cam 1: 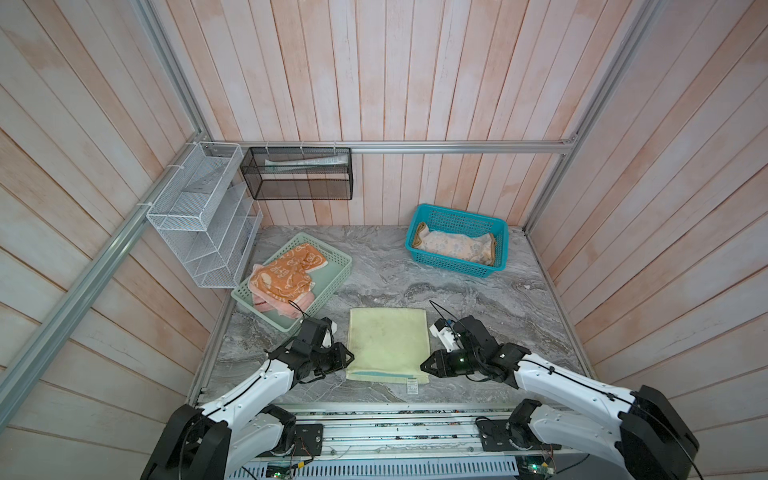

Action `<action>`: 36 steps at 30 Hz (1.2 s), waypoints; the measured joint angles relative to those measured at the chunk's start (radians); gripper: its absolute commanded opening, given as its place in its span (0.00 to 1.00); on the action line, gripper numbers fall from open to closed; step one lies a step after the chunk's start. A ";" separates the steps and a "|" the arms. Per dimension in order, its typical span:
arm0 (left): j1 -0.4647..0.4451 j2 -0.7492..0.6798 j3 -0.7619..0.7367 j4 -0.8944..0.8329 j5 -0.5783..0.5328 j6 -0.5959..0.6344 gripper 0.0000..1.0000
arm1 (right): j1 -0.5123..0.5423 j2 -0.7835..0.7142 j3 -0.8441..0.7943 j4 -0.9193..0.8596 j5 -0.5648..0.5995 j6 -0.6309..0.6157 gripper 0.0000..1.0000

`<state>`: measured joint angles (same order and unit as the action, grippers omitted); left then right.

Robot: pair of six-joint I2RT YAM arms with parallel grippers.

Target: Fold and stack the towels

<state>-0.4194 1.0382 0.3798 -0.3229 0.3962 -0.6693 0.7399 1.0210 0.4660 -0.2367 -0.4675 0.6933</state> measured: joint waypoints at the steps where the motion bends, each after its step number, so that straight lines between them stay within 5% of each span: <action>1: -0.002 -0.018 -0.001 -0.008 -0.005 -0.006 0.33 | -0.003 -0.031 0.001 -0.013 0.011 0.009 0.30; 9: -0.006 0.009 0.039 -0.009 -0.012 -0.008 0.33 | -0.142 0.025 0.011 -0.018 0.058 0.008 0.35; 16: -0.021 0.196 0.187 -0.001 -0.030 0.034 0.40 | -0.164 0.267 0.063 0.033 0.071 -0.068 0.40; 23: 0.015 0.435 0.437 0.053 -0.124 0.124 0.46 | -0.297 0.463 0.257 0.156 0.144 -0.180 0.44; 36: 0.095 0.706 0.576 0.167 -0.151 0.214 0.49 | -0.323 0.721 0.392 0.264 0.138 -0.216 0.47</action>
<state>-0.3244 1.7443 0.9562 -0.1555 0.2451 -0.4557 0.4164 1.7420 0.8577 0.0277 -0.3294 0.4774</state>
